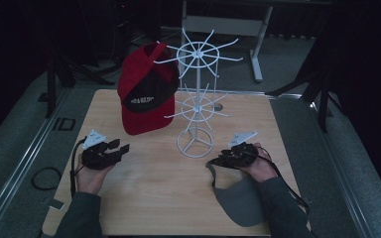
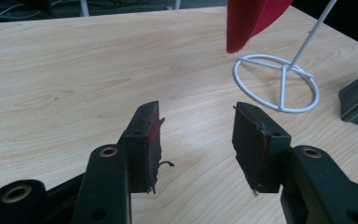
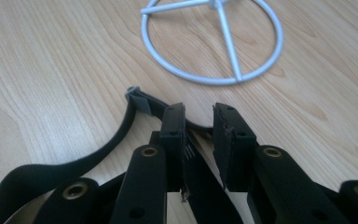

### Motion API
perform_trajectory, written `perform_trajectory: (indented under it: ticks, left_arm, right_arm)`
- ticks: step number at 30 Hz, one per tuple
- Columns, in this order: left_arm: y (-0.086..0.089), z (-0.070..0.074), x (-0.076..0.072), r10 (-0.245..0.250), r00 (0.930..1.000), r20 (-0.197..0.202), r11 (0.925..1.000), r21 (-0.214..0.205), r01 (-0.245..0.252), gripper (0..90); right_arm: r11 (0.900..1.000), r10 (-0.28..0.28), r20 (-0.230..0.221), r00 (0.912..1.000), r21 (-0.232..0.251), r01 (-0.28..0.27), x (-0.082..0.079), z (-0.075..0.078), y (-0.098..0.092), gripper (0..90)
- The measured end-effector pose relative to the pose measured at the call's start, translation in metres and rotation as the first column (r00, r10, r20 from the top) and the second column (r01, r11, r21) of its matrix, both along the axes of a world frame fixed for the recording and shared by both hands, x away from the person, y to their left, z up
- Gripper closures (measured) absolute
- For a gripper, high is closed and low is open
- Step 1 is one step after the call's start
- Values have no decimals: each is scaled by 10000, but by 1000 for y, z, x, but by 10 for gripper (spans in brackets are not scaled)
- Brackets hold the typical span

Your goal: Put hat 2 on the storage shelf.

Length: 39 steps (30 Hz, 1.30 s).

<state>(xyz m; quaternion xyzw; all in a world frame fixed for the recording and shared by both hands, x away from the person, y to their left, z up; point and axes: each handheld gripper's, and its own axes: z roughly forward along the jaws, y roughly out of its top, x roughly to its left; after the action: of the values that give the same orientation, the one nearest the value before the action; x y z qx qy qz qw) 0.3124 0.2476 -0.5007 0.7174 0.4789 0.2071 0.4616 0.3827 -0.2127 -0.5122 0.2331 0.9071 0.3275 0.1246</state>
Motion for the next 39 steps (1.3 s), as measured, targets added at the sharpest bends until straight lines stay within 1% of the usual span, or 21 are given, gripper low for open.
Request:
perform_trajectory:
  ticks: [3,8,9,10,12,15,16,17,18,19,20,22,25,27,28,30,33,34,36,39]
  left_arm:
    - [0,1,0,-8,10000,10,10000,21,8,524]
    - [1,1,0,11,10000,27,10000,-11,-11,524]
    - [1,1,0,8,10000,25,10000,-13,-8,525]
    - [1,1,0,7,10000,18,10000,-16,-7,525]
    - [1,1,-1,1,10000,21,10000,-10,-1,525]
    - [2,1,0,18,10000,21,10000,-26,-18,525]
    - [2,1,0,26,10000,25,10000,-43,-26,524]
    - [2,1,0,26,10000,25,10000,-43,-26,524]
    - [2,0,0,29,10000,27,10000,-89,-29,524]
    - [2,0,0,27,10000,35,9999,-100,-27,525]
    - [2,0,0,29,10000,28,10000,-91,-28,524]
    - [2,0,0,28,10000,31,9999,-108,-27,524]
    - [2,1,0,25,10000,34,10000,-92,-24,524]
    - [2,1,0,21,10000,35,10000,-97,-21,525]
    - [2,1,0,17,10000,29,10000,-94,-16,525]
    - [2,1,1,1,10000,24,9999,-107,-1,525]
    - [1,1,1,0,10000,25,9999,-118,1,525]
    - [1,1,1,-17,10000,22,9999,-109,17,524]
    - [-1,1,2,-17,10000,17,9999,-106,17,524]
    - [-2,1,2,-64,10000,34,9999,-112,64,525]
  right_arm:
    - [9994,330,-56,9994,-98,-330,4,0,6,728]
    - [9949,944,-369,9949,-312,-956,9,-2,16,700]
    - [9915,1205,-479,9916,-441,-1226,12,-4,20,678]
    - [9915,1205,-479,9916,-441,-1226,12,-4,20,678]
    - [9872,1429,-676,9874,-617,-1471,14,-6,24,671]
    - [9771,1813,-963,9787,-951,-1904,16,-11,30,667]
    - [9748,1827,-1019,9779,-1108,-1937,16,-12,32,671]
    - [9748,1827,-1019,9779,-1108,-1937,16,-12,32,671]
    - [9715,1895,-1089,9758,-1234,-2024,16,-14,33,699]
    - [9656,1919,-1155,9746,-1551,-2086,16,-16,34,784]
    - [9636,1902,-1150,9750,-1684,-2078,16,-16,34,822]
    - [9611,1739,-1081,9788,-1981,-1926,15,-17,33,873]
    - [9665,1170,-929,9888,-2183,-1348,17,-15,26,878]
    - [9672,819,-789,9935,-2344,-983,18,-15,19,878]
    - [9651,699,-739,9948,-2473,-862,19,-15,15,879]
    - [9668,300,-724,9969,-2510,-474,20,-14,7,879]
    - [9619,-72,-665,9978,-2732,-112,21,-14,-5,877]
    - [9607,-163,-672,9976,-2777,-30,22,-13,-8,874]
    - [9582,-235,-725,9971,-2860,18,22,-13,-11,815]
    - [9562,-123,-734,9972,-2926,-98,24,-14,-9,748]
